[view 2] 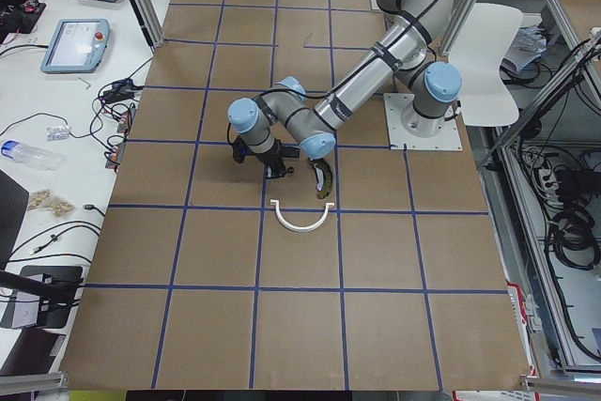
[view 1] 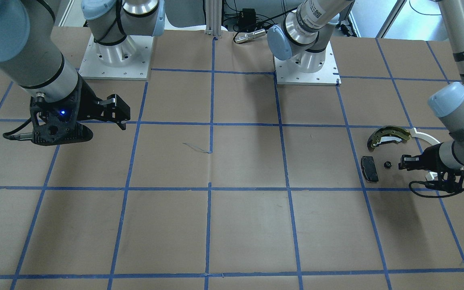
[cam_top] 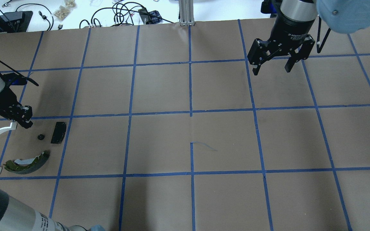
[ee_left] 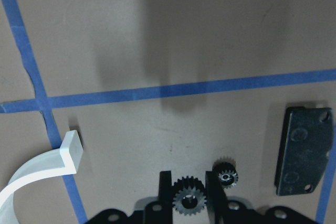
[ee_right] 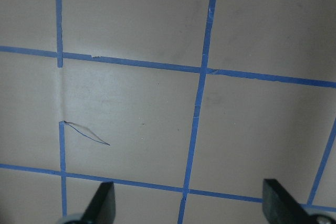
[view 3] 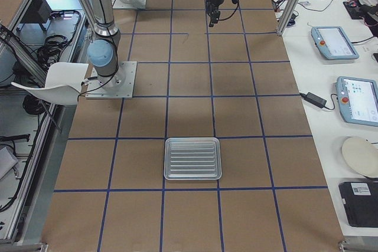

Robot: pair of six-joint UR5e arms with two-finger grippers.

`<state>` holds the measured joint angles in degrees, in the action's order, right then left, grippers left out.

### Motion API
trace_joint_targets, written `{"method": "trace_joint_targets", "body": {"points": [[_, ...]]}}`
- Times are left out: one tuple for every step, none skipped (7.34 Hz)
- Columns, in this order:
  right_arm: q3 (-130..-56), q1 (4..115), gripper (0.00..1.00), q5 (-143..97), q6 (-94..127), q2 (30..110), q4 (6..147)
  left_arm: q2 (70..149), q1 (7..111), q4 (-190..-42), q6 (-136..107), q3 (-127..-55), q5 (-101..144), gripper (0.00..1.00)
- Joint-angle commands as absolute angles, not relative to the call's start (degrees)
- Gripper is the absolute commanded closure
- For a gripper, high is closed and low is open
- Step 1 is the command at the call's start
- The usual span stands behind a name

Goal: Place bearing gear from tray to pile

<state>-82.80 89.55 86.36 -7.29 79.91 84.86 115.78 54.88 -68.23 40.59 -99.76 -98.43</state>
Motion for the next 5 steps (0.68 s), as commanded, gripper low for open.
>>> {"method": "trace_joint_targets", "body": {"points": [[-83.5, 89.6, 0.00, 86.4, -7.3, 79.5, 84.8, 115.8, 54.8, -67.9, 41.2, -100.7, -98.5, 1.00], [-82.8, 89.5, 0.00, 86.2, -7.4, 79.5, 84.9, 116.2, 54.8, -67.9, 41.2, -100.8, -98.6, 1.00], [-82.9, 89.4, 0.00, 86.1, -7.4, 79.6, 85.0, 116.4, 54.8, -67.9, 41.2, -100.7, -98.7, 1.00], [-83.4, 89.2, 0.00, 86.1, -7.4, 79.3, 85.1, 116.4, 54.8, -67.9, 41.2, -100.6, -98.7, 1.00], [-83.1, 89.1, 0.00, 86.1, -7.4, 79.3, 85.1, 116.5, 54.8, -67.5, 41.2, -100.6, -98.8, 1.00]]}}
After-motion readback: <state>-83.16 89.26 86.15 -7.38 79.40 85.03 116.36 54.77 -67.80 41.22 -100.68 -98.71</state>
